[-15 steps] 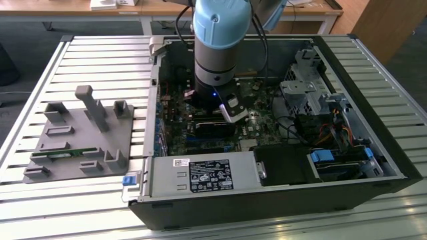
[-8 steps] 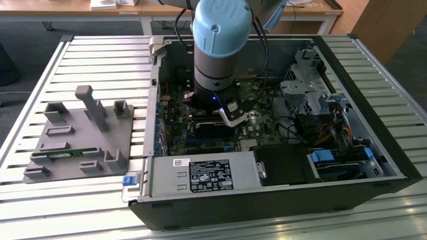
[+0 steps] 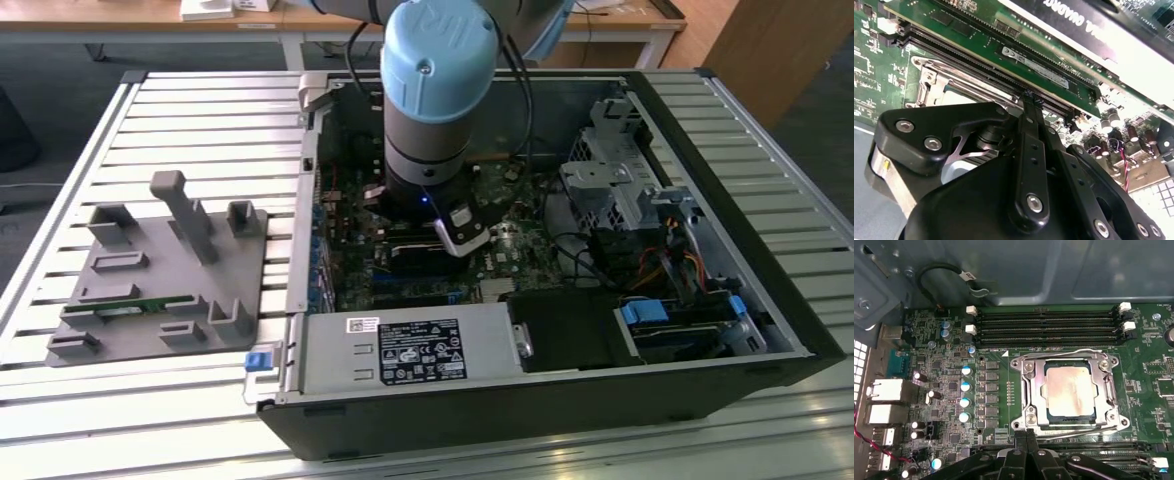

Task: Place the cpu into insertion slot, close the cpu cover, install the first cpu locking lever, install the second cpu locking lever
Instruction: 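Install the second cpu locking lever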

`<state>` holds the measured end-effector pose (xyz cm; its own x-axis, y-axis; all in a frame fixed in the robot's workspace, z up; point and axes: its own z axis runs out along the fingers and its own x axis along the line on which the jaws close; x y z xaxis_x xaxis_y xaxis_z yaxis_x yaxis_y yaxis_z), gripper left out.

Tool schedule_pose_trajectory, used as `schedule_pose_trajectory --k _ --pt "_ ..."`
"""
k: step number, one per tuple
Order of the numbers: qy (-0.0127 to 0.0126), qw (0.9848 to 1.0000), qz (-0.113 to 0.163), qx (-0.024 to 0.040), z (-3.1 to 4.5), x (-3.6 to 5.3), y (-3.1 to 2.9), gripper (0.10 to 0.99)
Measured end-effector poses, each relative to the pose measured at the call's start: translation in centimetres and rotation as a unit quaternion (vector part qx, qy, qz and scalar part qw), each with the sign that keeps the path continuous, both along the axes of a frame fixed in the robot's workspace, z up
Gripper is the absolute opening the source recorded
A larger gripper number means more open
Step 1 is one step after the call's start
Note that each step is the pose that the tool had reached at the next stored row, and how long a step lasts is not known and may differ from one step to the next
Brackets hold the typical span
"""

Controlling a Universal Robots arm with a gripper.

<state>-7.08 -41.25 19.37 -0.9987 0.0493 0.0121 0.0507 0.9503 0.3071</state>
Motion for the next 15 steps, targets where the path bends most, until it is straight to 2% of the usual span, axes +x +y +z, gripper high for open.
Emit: schedule_pose_trajectory --k 10,15 --pt "0.0 0.9999 0.0 0.0161 -0.34 -0.05 0.0 0.106" --pt "0.0 0.9998 0.0 0.0183 -0.63 -0.19 0.0 0.106"
